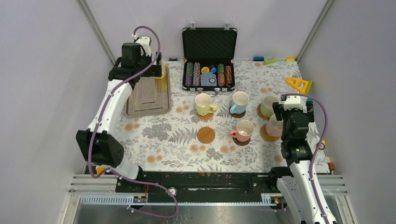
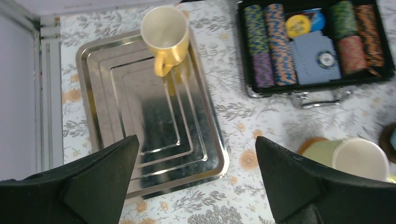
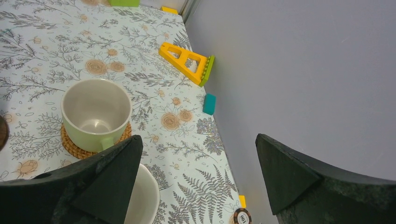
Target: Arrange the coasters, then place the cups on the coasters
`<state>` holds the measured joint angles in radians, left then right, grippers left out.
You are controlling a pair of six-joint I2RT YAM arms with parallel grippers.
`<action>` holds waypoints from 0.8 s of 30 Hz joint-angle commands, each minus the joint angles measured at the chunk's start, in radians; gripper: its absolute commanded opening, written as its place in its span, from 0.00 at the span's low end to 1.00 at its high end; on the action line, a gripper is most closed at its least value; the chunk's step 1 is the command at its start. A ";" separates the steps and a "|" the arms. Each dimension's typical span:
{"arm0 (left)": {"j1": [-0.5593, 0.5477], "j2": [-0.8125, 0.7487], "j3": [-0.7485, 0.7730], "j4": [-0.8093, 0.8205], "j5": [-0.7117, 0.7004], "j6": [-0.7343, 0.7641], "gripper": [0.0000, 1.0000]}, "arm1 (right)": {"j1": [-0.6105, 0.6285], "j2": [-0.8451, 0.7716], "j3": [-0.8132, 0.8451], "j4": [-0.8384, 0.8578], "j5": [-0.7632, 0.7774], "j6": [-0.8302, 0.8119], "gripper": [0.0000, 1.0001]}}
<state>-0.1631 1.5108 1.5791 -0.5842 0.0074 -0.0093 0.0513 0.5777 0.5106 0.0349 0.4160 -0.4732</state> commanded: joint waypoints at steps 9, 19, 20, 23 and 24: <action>0.130 0.314 0.251 0.024 -0.012 -0.132 0.99 | -0.009 0.002 0.011 0.026 -0.020 0.012 1.00; 0.150 0.557 0.415 0.061 0.059 -0.159 0.99 | -0.008 0.019 0.009 0.027 -0.023 0.008 1.00; 0.150 0.573 0.421 0.073 0.065 -0.159 0.99 | -0.008 0.020 0.009 0.026 -0.023 0.006 1.00; 0.153 0.612 0.428 0.113 0.080 -0.149 0.99 | -0.010 0.021 0.008 0.027 -0.022 0.004 1.00; 0.154 0.624 0.432 0.122 0.084 -0.145 0.99 | -0.010 0.021 0.007 0.027 -0.023 0.005 1.00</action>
<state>-0.0196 2.1086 1.9522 -0.5503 0.0536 -0.1505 0.0509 0.6003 0.5106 0.0349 0.4000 -0.4736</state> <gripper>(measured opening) 0.985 0.994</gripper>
